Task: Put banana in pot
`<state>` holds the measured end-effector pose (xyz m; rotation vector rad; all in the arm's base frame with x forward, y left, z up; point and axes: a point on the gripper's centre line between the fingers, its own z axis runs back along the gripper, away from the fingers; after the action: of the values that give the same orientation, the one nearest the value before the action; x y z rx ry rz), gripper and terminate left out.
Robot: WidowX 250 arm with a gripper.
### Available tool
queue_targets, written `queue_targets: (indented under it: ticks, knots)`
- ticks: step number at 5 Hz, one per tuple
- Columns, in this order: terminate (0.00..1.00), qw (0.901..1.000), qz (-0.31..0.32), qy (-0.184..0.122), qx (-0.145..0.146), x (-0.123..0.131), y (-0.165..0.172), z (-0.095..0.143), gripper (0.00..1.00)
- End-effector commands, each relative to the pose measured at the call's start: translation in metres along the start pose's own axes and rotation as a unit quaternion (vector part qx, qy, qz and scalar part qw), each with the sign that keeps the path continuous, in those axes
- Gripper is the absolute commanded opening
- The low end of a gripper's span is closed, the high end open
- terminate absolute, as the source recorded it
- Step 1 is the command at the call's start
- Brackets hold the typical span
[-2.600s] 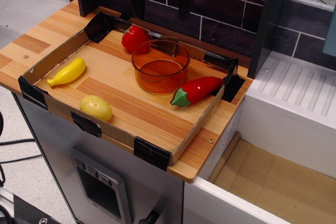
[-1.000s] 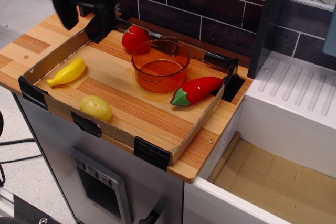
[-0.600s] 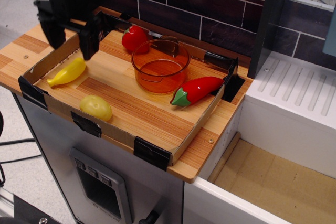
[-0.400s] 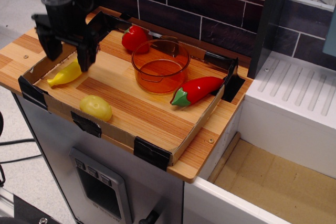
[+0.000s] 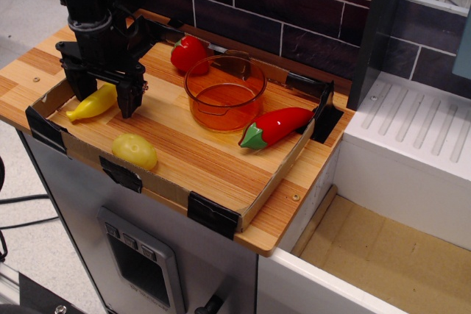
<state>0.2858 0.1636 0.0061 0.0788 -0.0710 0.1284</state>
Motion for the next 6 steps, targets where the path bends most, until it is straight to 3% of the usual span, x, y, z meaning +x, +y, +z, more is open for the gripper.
queue_targets:
  ticks: [1,2,3,4,5,6]
  knots:
    - [0.0,0.9993,-0.014,-0.031,-0.013,0.008,0.011,0.012,0.0]
    - [0.0,0.9974,-0.005,-0.072,0.002,0.011,0.011,0.017,0.0]
    - [0.0,0.9959,0.022,-0.088,-0.002,0.017,0.013,0.041,0.0]
    - [0.0,0.9913,0.043,-0.12,-0.032,0.028,0.009,0.078,0.0]
    - [0.0,0.9907,0.053,-0.115,-0.05,0.039,-0.014,0.103,0.0]
    - [0.0,0.991,0.059,-0.112,-0.043,0.045,-0.045,0.103,0.0]
